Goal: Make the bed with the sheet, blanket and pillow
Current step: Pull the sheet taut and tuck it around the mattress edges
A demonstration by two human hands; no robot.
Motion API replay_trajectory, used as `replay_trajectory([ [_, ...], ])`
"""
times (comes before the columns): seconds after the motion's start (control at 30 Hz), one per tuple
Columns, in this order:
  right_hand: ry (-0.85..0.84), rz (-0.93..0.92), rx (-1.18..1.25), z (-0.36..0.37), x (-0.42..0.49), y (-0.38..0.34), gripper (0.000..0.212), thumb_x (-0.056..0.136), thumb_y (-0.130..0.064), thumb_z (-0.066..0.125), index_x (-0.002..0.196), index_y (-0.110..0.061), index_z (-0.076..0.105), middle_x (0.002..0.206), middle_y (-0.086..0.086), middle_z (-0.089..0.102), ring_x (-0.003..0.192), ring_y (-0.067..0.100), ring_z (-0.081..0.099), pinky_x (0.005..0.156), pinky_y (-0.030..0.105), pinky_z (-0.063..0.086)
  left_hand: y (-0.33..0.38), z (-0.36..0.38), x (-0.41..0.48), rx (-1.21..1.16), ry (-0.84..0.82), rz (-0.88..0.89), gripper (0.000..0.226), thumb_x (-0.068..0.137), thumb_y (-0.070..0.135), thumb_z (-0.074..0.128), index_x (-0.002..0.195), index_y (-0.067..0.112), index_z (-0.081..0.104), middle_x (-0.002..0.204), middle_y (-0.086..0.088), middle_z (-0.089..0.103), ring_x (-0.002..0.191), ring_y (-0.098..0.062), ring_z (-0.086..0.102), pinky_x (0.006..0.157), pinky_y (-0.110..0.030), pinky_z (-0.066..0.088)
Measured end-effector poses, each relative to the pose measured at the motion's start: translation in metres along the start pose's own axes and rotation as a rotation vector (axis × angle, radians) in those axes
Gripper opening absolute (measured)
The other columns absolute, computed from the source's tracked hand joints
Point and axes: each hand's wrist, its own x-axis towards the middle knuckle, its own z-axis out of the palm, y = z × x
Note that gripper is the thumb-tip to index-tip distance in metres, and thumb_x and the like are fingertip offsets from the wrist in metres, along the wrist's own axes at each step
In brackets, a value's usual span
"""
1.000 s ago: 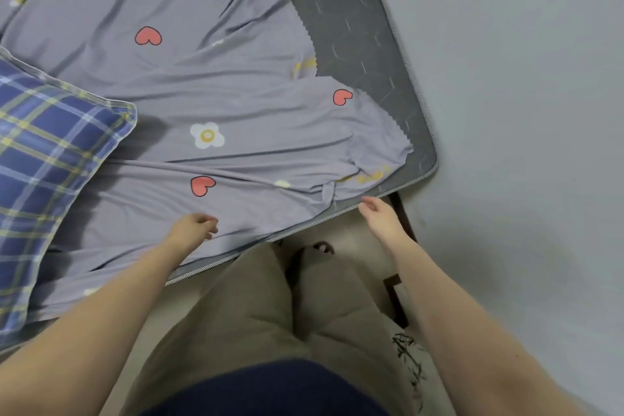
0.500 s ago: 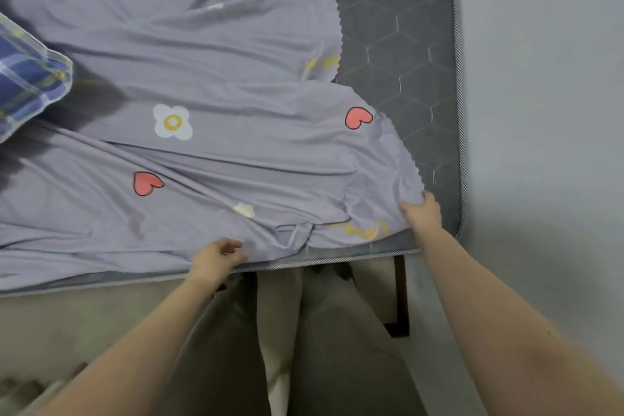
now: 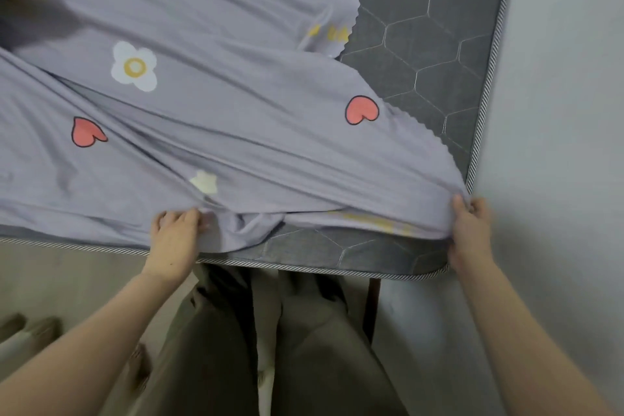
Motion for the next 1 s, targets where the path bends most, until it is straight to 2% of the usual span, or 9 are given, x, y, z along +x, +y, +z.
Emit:
replay_trajectory([
  [0.17,-0.047,-0.036,-0.779,-0.057,0.006,0.004,0.038,0.087,-0.035,0.064,0.063,-0.009,0.053,0.056,0.006,0.049,0.063,0.019,0.047,0.057,0.035,0.037,-0.002,0.007,-0.03,-0.116,-0.207,0.065,0.059,0.075,0.03,0.078,0.127,0.021,0.053,0.12,-0.002,0.057,0.103,-0.031,0.058,0.083,-0.044,0.049],
  [0.27,-0.321,0.074,-0.575,-0.06,-0.005,-0.007,0.034,0.08,-0.032,0.076,0.075,0.0,0.067,0.061,-0.003,0.053,0.065,0.011,0.047,0.059,0.027,0.039,0.007,0.015,-0.03,-0.016,-0.169,0.029,0.063,0.072,0.028,0.08,0.129,0.028,0.054,0.118,-0.003,0.052,0.102,-0.031,0.057,0.08,-0.044,0.048],
  [0.37,-0.541,0.037,-0.459,-0.051,-0.014,-0.019,0.045,0.076,-0.018,0.078,0.104,0.012,0.06,0.09,0.003,0.063,0.084,0.012,0.054,0.078,0.032,0.047,0.02,0.015,-0.014,0.028,-0.065,-0.033,0.03,0.078,0.022,0.073,0.107,0.023,0.065,0.111,-0.008,0.055,0.097,-0.034,0.056,0.078,-0.044,0.043],
  [0.5,-0.361,0.062,0.204,-0.034,-0.016,-0.048,0.015,0.095,-0.009,0.053,0.105,-0.011,0.063,0.092,-0.005,0.074,0.083,0.006,0.069,0.074,0.021,0.058,0.027,0.003,0.008,-0.145,0.11,-0.153,0.006,0.087,0.003,0.053,0.09,0.006,0.057,0.086,-0.021,0.064,0.093,-0.041,0.059,0.092,-0.049,0.036],
  [0.57,-0.262,0.106,0.247,-0.032,-0.007,-0.048,0.017,0.097,-0.01,0.049,0.106,-0.014,0.062,0.093,-0.003,0.073,0.081,0.009,0.069,0.071,0.024,0.059,0.021,-0.009,0.013,-0.4,0.154,-0.338,0.006,0.094,0.009,0.047,0.093,0.005,0.051,0.089,-0.03,0.064,0.091,-0.047,0.059,0.082,-0.047,0.039],
  [0.67,-0.358,0.052,-0.463,-0.032,0.004,-0.029,0.016,0.093,-0.009,0.059,0.104,0.0,0.065,0.102,0.019,0.068,0.089,0.024,0.061,0.081,0.039,0.053,-0.002,-0.025,0.008,-0.377,0.037,-0.4,0.022,0.098,0.03,0.042,0.095,0.011,0.054,0.098,-0.027,0.065,0.094,-0.044,0.058,0.071,-0.042,0.037],
  [0.8,-0.808,-0.04,-1.649,-0.024,0.0,-0.005,0.022,0.095,-0.034,0.053,0.085,-0.019,0.066,0.116,0.015,0.066,0.108,0.026,0.063,0.087,0.029,0.046,-0.034,-0.029,-0.017,-0.01,-0.417,-0.161,0.027,0.095,0.046,0.045,0.096,0.024,0.06,0.109,-0.011,0.07,0.101,-0.03,0.063,0.076,-0.033,0.044],
  [0.9,-0.772,-0.108,-1.932,-0.004,-0.002,-0.004,0.036,0.086,-0.041,0.056,0.116,-0.023,0.062,0.129,0.004,0.06,0.119,0.021,0.059,0.094,0.03,0.047,-0.048,-0.014,-0.037,0.086,-0.683,-0.093,0.036,0.091,0.059,0.045,0.105,0.031,0.061,0.112,0.004,0.069,0.103,-0.018,0.063,0.086,-0.027,0.048],
  [1.0,-0.533,-0.222,-1.682,0.038,0.004,-0.024,0.027,0.087,-0.032,0.051,0.109,-0.02,0.062,0.116,0.007,0.065,0.106,0.026,0.063,0.085,0.033,0.049,-0.045,-0.003,-0.048,0.089,-0.792,-0.031,0.038,0.087,0.067,0.043,0.104,0.038,0.059,0.112,0.011,0.067,0.102,-0.012,0.062,0.086,-0.027,0.047],
])
